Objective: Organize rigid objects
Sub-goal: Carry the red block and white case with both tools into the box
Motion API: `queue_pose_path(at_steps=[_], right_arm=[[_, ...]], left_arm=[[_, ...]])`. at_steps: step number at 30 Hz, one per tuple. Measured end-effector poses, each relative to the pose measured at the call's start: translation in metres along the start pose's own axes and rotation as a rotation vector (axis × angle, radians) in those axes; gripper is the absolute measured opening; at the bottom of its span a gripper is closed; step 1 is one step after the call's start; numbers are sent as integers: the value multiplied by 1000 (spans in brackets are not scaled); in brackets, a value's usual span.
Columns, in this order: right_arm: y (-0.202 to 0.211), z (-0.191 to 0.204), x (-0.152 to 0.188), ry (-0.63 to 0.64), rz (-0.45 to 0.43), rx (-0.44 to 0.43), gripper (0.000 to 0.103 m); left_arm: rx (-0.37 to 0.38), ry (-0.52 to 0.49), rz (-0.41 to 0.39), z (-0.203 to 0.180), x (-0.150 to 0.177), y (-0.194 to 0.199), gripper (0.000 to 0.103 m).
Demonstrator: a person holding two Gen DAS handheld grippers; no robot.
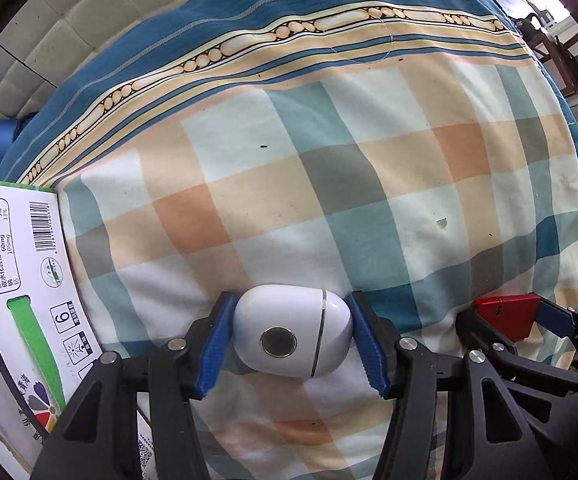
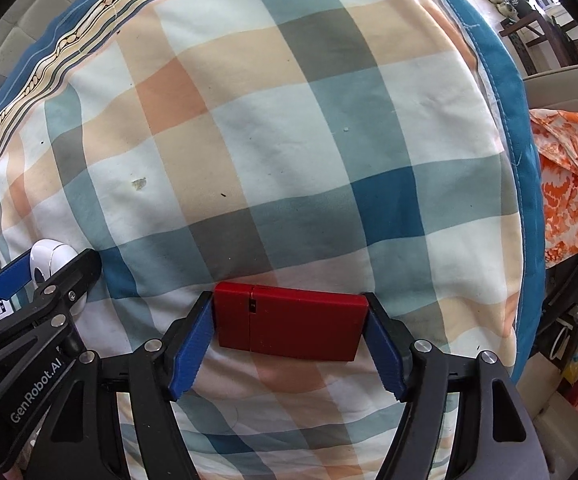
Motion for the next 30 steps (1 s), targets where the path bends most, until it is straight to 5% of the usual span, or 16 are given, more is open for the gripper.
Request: queue_pose_path(at_steps=[15,24,30], right_arm=[[58,2,30,10,-79,-40,71],[141,20,52,74,-186,-84,71],[200,59,65,129,-263,-137,71]], left_arm=[[9,6,-77,-1,9,52,54],[73,35,-196,11,21,135,54],[120,96,-280,56,40,198,54]])
Point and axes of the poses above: each gripper's, at about its wrist camera, not at the fingertips, and y roughly against the way its jaws point, z to its left, x to its underside, the point moved 8 cm from there along -y, roughly the way its jaws point, and after that the axes turned 9 degrees about -z, right-handed, at the moved point
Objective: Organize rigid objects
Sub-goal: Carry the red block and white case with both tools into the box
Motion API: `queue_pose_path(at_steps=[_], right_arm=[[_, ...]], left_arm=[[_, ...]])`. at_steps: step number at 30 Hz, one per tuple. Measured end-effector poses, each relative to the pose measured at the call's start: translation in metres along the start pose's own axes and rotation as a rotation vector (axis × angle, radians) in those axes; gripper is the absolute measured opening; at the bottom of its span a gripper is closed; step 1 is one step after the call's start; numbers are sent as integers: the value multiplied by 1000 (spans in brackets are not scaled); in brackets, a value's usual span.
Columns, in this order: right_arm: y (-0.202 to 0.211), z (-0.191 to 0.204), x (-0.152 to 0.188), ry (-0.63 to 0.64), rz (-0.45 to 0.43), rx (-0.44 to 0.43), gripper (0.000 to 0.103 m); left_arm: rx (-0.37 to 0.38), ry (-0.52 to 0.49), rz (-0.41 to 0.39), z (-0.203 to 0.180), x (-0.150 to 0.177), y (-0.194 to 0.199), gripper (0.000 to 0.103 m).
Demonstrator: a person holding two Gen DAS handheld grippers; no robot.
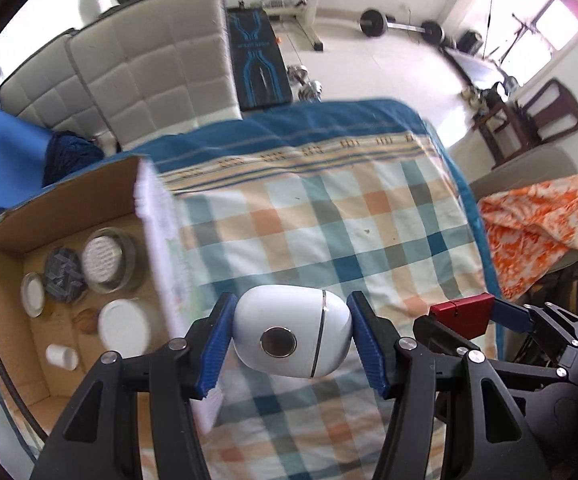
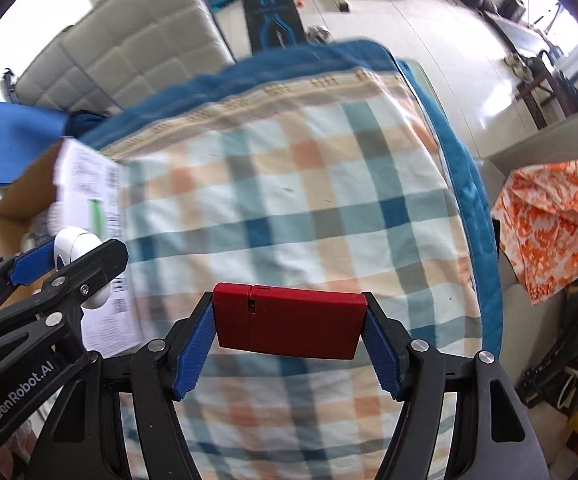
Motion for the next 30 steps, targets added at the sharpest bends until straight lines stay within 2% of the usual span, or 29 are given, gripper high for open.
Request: queue_pose_path(at_steps=[6,11,14,17,23,30], right_arm=[[35,75,5,62,-42,-84,71],[40,153,19,124,-40,-159,71],[26,196,33,156,-9,-192,71],[5,233,47,166,30,-209,71],[-51,279,71,162,129,-198,71],[-108,293,89,144,222,-155,71]], left_arm=[[-18,82,-58,66,14,49,54],[-79,158,-78,140,38,81,54],[-111,207,-61,183,58,86,54],[-132,258,-12,224,85,78,54],[-129,316,103,271,122,42,54],[-109,314,260,294,147,-18,54]])
Point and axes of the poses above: each gripper's, at about its wrist camera, not at the fingertips, and y roughly against the way its jaws point, z to its left, x to its underside, the point moved 8 cm from there along -y, roughly the way its jaws point, and after that the axes turned 9 degrees about -z, right-handed, at the moved point
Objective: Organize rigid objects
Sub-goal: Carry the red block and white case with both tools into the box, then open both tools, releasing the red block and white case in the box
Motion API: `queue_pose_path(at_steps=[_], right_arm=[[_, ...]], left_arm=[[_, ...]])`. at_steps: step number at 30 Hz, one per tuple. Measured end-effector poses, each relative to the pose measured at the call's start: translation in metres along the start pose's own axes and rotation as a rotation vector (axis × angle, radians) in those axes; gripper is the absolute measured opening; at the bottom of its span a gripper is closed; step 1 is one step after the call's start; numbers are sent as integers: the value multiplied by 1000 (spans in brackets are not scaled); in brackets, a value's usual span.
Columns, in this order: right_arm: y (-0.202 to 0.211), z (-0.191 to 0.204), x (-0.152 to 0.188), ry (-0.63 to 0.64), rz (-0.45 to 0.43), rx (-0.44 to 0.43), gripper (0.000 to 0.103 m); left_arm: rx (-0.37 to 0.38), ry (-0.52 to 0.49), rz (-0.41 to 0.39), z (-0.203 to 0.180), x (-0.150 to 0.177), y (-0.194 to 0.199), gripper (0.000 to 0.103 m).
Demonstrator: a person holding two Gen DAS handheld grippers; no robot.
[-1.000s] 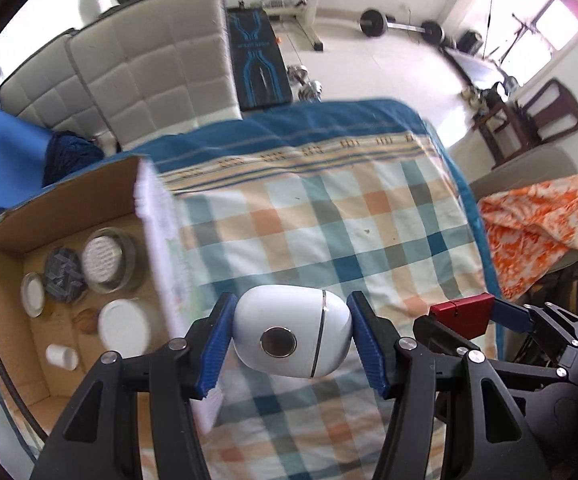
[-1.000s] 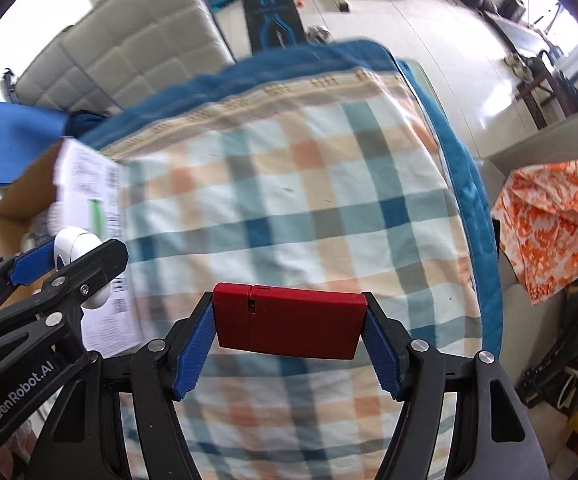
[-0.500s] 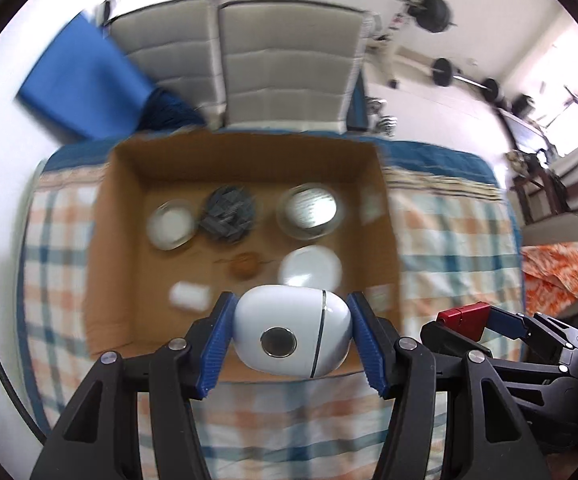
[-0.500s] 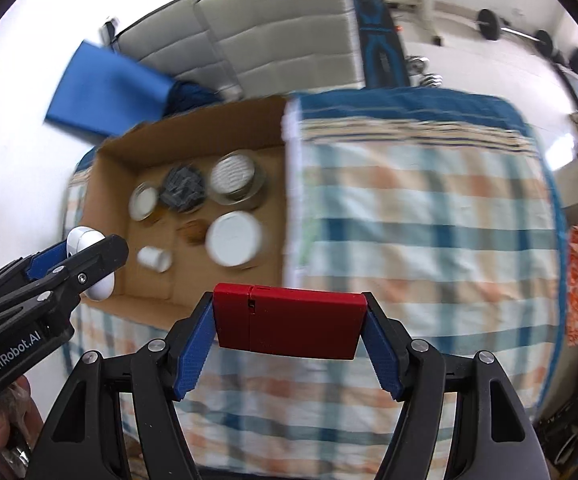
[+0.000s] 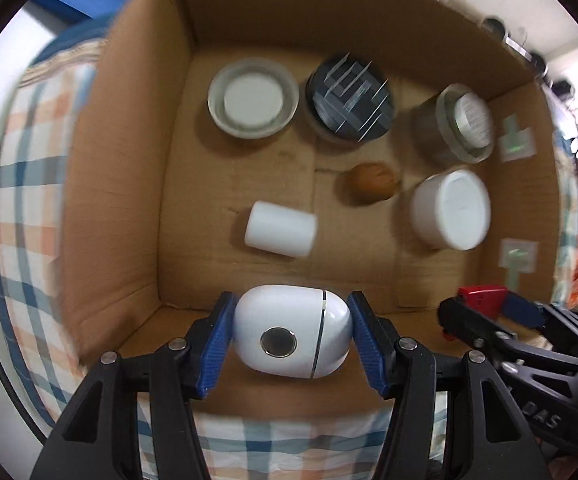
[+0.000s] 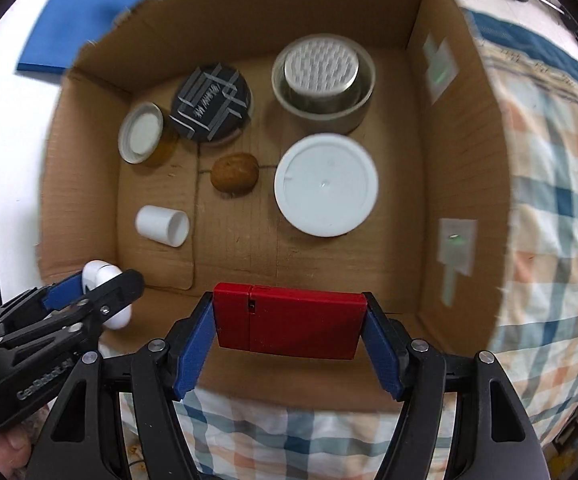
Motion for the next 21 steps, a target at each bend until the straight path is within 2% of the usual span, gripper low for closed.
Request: queue_pose_path(at_steps=[7,21], right_arm=[[-39,-1,1,-19,69,32,71],[-66,-4,-1,-29,119,84,72]], left_arm=[[-21,-5,85,10,-4,-42,54],[-45,0,138,13,-7,-53,55]])
Point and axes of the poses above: each gripper's, at about its wrist camera, not at the fingertips, and y roughly against the way its jaws point, z to its left, x to its underside, the point moved 8 cm from there along -y, roughly the way its jaws point, and after that the axes turned 9 degrees about -z, right-handed, at the moved point
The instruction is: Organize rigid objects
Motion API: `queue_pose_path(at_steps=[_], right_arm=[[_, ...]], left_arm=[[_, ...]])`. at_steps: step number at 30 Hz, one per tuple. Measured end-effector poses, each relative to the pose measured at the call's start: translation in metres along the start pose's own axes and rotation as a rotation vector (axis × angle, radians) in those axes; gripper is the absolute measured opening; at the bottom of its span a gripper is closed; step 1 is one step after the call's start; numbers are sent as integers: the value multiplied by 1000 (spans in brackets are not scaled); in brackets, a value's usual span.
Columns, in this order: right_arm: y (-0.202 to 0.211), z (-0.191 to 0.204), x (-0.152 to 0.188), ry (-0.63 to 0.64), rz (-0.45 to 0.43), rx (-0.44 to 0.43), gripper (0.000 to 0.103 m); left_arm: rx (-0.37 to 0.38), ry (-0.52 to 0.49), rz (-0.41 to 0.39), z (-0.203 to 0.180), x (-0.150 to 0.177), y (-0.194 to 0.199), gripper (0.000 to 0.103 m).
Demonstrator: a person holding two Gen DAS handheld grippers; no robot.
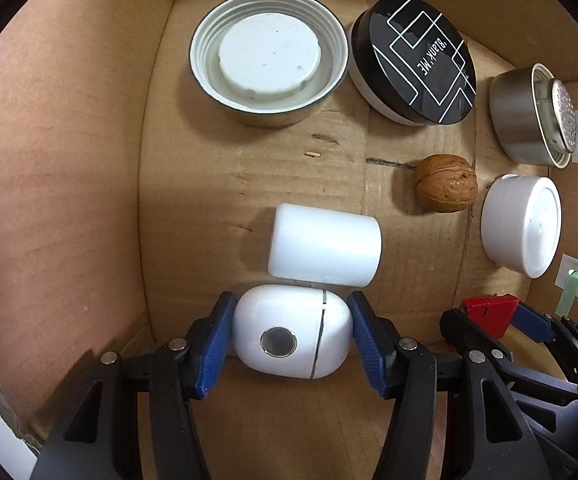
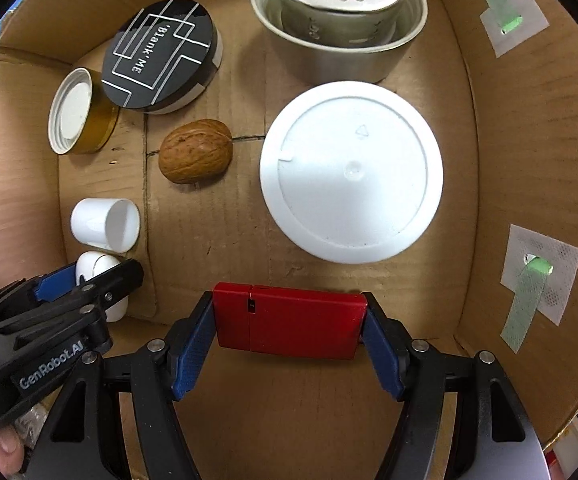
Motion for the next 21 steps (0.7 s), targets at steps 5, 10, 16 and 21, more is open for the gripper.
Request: queue_pose_path(at_steps=[5,10,16,21], right_arm=[[-5,1,2,11,6,16,72],[-2,4,3,24,0,34,73],[16,5,1,50,-40,53,81],[39,5,0,73,-85,63,89]], left_arm=[[-3,12,3,2,-2,2,55],[3,32,-11,3,0,12,55],[-9,12,-90,-3,-5,45,67],[4,19,-156,-7,-7,72,85]])
Point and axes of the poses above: each gripper's, at about its wrist camera, not at the fingertips, and y roughly against the way its jaws point, z to its left, x to its underside, the point moved 8 cm from there along -y, roughly the way its jaws point, and after that the axes turned 9 degrees about -z, right-handed, at the moved point
